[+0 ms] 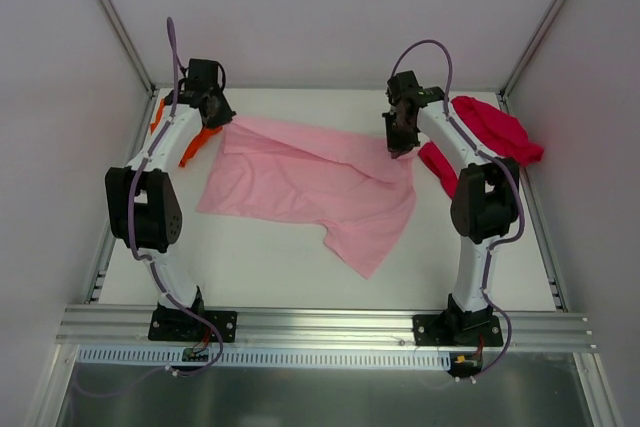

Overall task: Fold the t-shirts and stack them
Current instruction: Fold the flattened tshirt in 1/3 of the way

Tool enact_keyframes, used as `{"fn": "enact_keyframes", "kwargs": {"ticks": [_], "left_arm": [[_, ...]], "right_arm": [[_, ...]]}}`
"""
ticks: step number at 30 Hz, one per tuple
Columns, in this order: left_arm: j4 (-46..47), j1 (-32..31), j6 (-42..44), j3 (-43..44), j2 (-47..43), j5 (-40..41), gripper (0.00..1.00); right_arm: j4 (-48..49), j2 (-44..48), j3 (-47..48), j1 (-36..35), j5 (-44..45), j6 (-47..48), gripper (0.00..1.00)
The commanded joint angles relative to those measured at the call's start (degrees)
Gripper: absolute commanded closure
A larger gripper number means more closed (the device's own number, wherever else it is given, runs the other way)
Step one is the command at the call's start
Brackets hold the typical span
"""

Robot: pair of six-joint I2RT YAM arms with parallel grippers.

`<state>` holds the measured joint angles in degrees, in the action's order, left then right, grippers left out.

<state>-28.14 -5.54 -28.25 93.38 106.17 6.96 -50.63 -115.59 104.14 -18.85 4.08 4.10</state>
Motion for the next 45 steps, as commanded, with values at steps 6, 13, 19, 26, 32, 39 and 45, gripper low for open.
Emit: {"fn": "enact_keyframes", "kwargs": {"ticks": [6,13,19,26,32,39,45], "left_arm": [[-4.21,0.44,2.41,-4.34,-3.69,5.78,1.0],[-4.12,0.53,2.15,-7.25,-3.16,4.91,1.0],[-3.76,0.44,2.5,-8.66,-2.9,3.59,1.0],[-4.9,0.62,2.85,-10.15,-2.28,3.93,1.0],[-5.33,2.2,2.06,-0.98,-0.37,2.54,1.0],[-12.45,2.64,-0.4,27.6,11.06,-0.63,1.0],[-12.22,4.3,-4.42,37.85,16.79,-5.02,1.0]], "right_arm": [[-6.22,3.35,6.51,-1.98,4.16,0.47,0.99],[-13.44,2.74,7.41,-1.63,13.42,-0.49,0.99],[-13.43,2.39,1.77,-0.75,12.45,-1.99,0.99],[-13.62,1.95,-0.25,0.57,12.27,-1.9,0.99],[-14.5,1.16,-2.27,2.5,12.89,-2.6,0.99],[-7.91,3.01,-6.85,2.94,8.67,-2.6,0.99],[-5.27,-0.68,-1.05,3.03,4.1,-3.83,0.99]]}}
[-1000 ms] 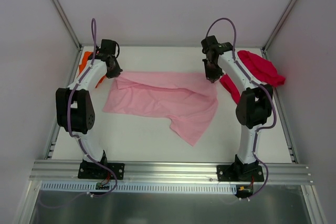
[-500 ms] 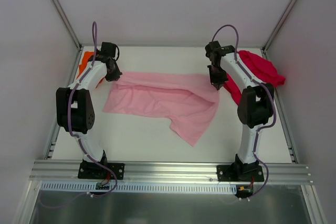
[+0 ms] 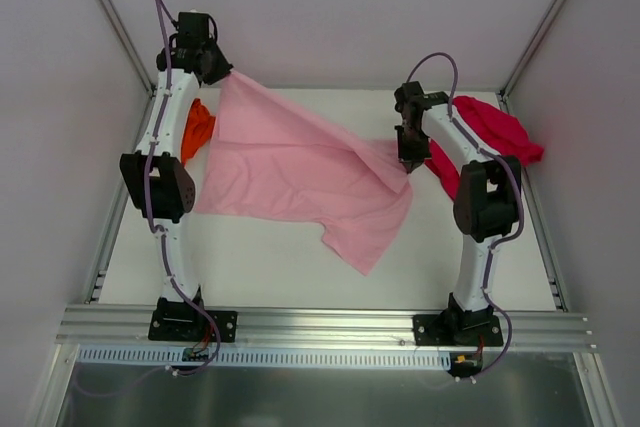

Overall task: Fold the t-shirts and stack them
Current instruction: Fold the flattened tshirt in 1/3 of the way

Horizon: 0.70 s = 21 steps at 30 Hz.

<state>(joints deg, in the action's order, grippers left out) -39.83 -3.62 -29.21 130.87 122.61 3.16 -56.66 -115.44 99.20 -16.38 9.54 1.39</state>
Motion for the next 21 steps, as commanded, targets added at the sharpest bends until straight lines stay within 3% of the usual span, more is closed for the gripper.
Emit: {"fn": "enact_keyframes", "kwargs": {"ticks": [1,7,14,21], "left_arm": [[1.49,2.65,-4.35,-1.74,-0.52,-2.27,1.0],[2.57,2.56,-3.49,-7.29,-1.31,-6.24,1.0],[7.3,2.48,-0.24,-22.38,-6.14,-11.5,1.0],[7.58,1.77,0.47,-33.21,-12.56,-8.17,1.0]], "right_arm": [[0.59,-1.1,4.77,0.56,-2.15,-1.21,0.99],[0.06,-0.84,7.76,0.56,-1.63,0.11,0.99],[1.29,1.09,6.36,0.47,-3.3,0.02,0.99],[-0.64,0.21,7.41,0.56,-2.24,0.54,0.99]]}}
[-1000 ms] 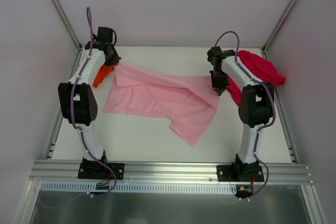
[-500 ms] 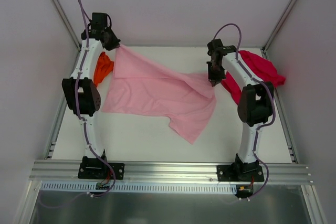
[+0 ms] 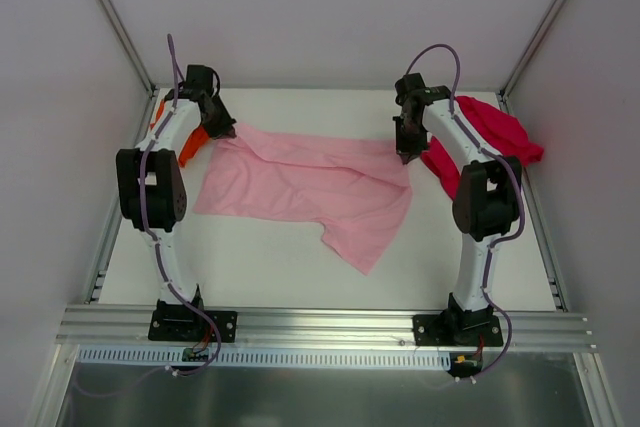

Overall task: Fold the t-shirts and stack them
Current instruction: Fold the flattened tshirt in 1/3 of the way

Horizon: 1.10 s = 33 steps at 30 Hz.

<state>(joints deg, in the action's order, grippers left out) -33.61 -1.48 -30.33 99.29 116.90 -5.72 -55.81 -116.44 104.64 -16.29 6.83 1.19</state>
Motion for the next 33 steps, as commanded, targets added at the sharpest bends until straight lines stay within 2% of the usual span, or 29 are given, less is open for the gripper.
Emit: {"fn": "enact_keyframes", "kwargs": {"ticks": [1,10,18,27,33], "left_arm": [[1.35,-0.46,1.67,-3.64,-7.91,1.05,1.0],[-0.06,-1.6,2.29,-9.46,-11.52,6.84,1.0],[-0.76,-1.6,2.47,-12.71,-12.31,7.39,1.0],[-3.22,-1.6,2.47,-12.97,-11.17,10.99,1.0],[-4.27,-1.6,2.29,-13.77,-11.0,12.66,1.0]], "right_arm": [[-1.75,1.13,2.23,0.47,0.12,0.83,0.99],[-6.22,-0.01,4.43,0.47,2.92,1.71,0.99],[-8.0,-0.28,5.31,0.47,2.75,2.15,0.99],[-13.27,-3.79,6.37,0.47,6.79,2.15,0.99],[-12.13,-6.78,3.3,0.47,3.55,1.8,0.99]]}}
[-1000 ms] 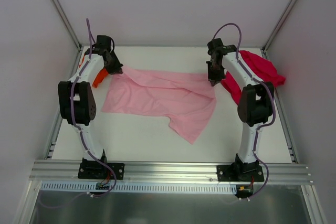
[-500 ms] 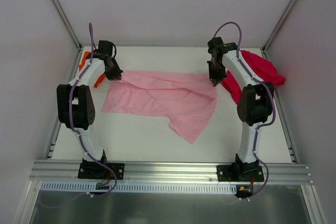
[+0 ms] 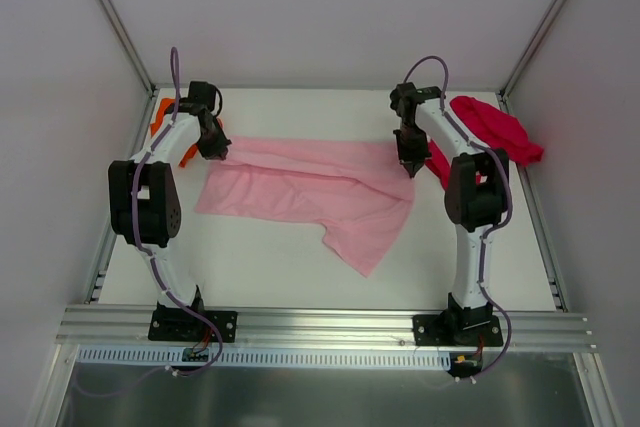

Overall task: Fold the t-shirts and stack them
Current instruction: Fold the flattened tshirt in 1/3 of the way

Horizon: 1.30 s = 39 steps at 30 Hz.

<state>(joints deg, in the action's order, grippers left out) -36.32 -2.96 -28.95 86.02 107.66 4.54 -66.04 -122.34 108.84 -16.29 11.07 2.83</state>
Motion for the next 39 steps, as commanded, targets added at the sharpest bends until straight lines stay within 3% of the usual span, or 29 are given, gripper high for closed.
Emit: {"fn": "enact_keyframes", "kwargs": {"ticks": [1,5,23,24,25,26,30,39], "left_arm": [[-2.09,-0.11,0.83,-0.5,-1.57,2.5,1.0],[-2.35,-0.11,0.56,-1.2,-1.31,2.94,1.0],[-4.64,-0.11,-0.84,-3.23,0.98,3.38,1.0],[-4.64,-0.11,-0.58,-3.23,0.98,2.77,0.98],[-4.47,-0.11,-0.67,-3.23,0.89,2.5,0.84],[-4.29,-0.11,-0.67,-3.66,0.19,2.15,0.54],[-1.66,-0.11,-1.28,-5.42,-4.71,1.35,0.27],[-2.01,-0.29,-1.99,-8.84,-13.52,0.48,0.26]], "right_arm": [[-1.12,-0.44,-1.78,0.21,-2.18,-0.02,0.99],[3.28,1.23,-5.04,-0.67,-5.09,0.95,0.99],[2.5,1.41,-4.69,-1.72,-3.34,1.74,0.99],[2.5,1.49,-4.77,-1.81,-3.42,2.0,0.83],[2.5,2.02,-4.77,-1.81,-3.42,2.18,0.67],[2.67,2.37,-5.04,-2.07,-3.42,2.44,0.57],[3.55,5.35,-6.09,-3.21,-2.2,3.41,0.24],[5.03,17.47,-13.72,-5.76,-2.72,2.71,0.2]]}}
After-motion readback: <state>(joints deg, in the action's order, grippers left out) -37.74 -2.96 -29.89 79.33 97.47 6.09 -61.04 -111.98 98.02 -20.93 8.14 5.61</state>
